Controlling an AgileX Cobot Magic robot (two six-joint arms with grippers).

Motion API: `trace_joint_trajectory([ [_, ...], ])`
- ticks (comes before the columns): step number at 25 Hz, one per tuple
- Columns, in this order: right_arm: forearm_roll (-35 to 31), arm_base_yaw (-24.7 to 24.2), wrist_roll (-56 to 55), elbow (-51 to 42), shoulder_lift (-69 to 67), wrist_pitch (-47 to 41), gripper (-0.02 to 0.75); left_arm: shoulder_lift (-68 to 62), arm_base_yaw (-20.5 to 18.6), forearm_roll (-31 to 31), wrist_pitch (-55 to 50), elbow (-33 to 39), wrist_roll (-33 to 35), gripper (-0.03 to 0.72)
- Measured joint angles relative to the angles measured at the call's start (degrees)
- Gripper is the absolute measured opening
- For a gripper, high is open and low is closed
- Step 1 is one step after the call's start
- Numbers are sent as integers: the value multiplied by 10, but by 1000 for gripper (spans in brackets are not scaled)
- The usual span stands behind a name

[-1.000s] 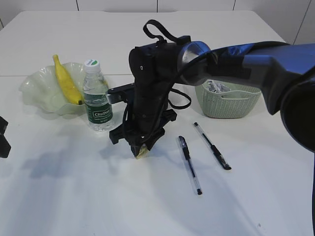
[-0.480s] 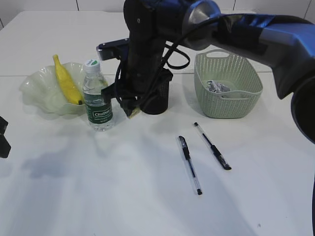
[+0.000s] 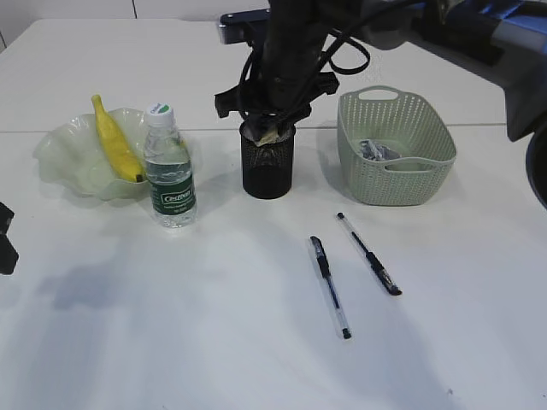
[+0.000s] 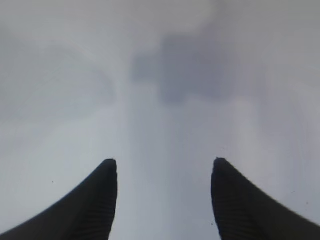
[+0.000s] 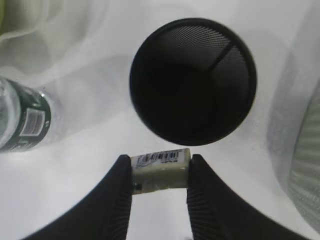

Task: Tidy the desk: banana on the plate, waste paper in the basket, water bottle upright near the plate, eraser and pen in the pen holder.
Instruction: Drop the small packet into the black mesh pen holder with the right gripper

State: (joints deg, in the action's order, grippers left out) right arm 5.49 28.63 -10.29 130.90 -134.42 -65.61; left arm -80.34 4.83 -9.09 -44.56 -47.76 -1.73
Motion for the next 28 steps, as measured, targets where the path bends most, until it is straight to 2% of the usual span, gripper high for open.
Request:
trace_joint_trajectory([
  [11, 4, -13, -6, 0, 0, 87, 246, 0, 0, 0, 3, 0, 0, 412],
  [19, 37, -14, -21, 0, 0, 138, 245, 0, 0, 0, 3, 0, 0, 412],
  [28, 46, -15, -22, 1, -21, 152, 245, 0, 0, 0, 3, 0, 0, 412],
])
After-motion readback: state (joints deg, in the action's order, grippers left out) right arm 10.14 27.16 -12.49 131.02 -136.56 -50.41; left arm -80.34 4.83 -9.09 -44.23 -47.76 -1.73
